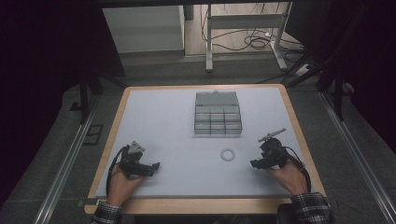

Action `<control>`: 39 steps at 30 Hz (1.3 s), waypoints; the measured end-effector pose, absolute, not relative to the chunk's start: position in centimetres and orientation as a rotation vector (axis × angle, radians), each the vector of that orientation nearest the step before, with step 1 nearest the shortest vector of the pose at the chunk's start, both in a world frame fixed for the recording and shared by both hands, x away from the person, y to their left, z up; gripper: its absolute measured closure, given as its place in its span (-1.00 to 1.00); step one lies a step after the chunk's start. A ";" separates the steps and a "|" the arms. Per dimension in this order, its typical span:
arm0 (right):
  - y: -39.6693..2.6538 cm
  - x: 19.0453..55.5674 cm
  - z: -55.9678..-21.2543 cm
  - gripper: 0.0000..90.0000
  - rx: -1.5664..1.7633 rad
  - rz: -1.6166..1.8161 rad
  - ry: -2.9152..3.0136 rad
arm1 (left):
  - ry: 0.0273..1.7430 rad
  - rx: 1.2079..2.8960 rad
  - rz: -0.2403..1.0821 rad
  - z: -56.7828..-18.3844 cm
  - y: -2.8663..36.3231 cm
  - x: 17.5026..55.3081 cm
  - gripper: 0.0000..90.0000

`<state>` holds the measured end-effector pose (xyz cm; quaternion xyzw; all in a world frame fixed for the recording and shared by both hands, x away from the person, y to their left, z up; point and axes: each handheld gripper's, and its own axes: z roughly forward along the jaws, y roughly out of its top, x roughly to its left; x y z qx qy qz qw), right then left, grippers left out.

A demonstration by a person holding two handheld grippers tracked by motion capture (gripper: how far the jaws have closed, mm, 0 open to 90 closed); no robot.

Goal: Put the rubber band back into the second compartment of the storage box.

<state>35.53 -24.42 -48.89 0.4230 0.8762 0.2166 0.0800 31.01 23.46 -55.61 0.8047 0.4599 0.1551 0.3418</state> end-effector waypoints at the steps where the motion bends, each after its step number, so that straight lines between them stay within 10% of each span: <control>1: -24.2 35.7 -48.8 -0.12 1.261 0.638 2.627 | 1.196 2.093 0.404 -55.6 23.5 31.0 -0.99; 39: -19.1 39.3 -47.1 0.50 1.134 0.462 2.788 | 1.196 2.093 0.403 -55.6 23.5 31.0 -0.99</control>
